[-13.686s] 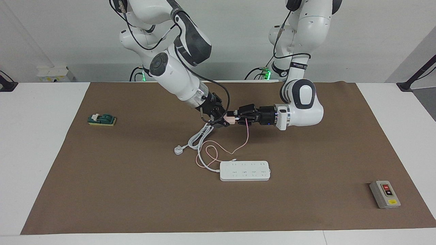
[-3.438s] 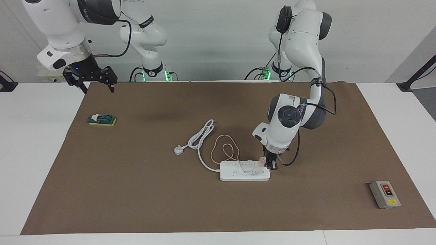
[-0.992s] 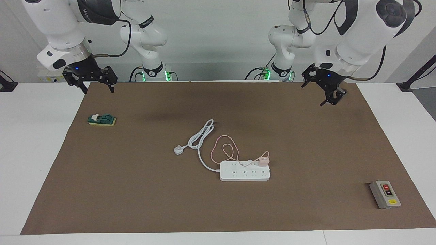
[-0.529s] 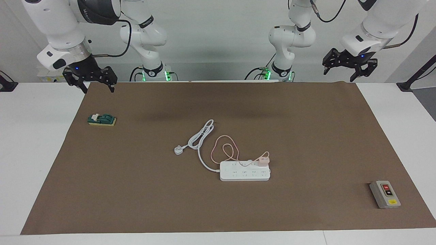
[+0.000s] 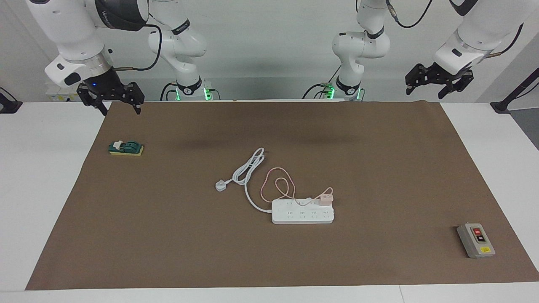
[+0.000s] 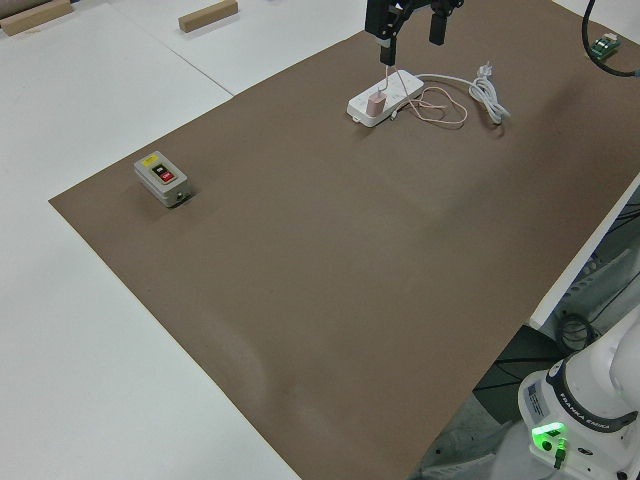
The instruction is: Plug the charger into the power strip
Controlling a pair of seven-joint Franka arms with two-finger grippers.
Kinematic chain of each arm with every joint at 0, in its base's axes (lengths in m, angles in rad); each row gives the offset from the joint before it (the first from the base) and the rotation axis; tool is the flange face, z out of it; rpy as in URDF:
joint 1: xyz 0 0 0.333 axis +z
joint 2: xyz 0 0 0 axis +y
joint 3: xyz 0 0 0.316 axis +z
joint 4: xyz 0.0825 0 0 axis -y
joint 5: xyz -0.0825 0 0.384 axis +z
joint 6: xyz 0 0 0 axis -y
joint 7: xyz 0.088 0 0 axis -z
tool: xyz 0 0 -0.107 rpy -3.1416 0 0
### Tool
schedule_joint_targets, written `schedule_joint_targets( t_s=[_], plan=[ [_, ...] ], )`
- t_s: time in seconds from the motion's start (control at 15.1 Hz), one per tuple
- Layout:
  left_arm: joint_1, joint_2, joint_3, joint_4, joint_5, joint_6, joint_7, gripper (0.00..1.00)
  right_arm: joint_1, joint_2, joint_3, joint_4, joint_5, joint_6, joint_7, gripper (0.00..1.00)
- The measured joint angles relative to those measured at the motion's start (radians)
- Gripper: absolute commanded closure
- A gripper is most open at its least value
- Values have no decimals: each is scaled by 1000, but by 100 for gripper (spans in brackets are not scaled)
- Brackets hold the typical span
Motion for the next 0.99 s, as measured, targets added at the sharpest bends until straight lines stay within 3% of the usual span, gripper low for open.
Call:
schedule_joint_targets(
  t_s=[0.53, 0.99],
  plan=[
    [4, -4, 9, -5, 22, 39, -3, 0, 0, 0, 0, 0, 0, 0, 0, 0],
    [121, -4, -86, -18, 24, 63, -3, 0, 0, 0, 0, 0, 0, 0, 0, 0]
  ],
)
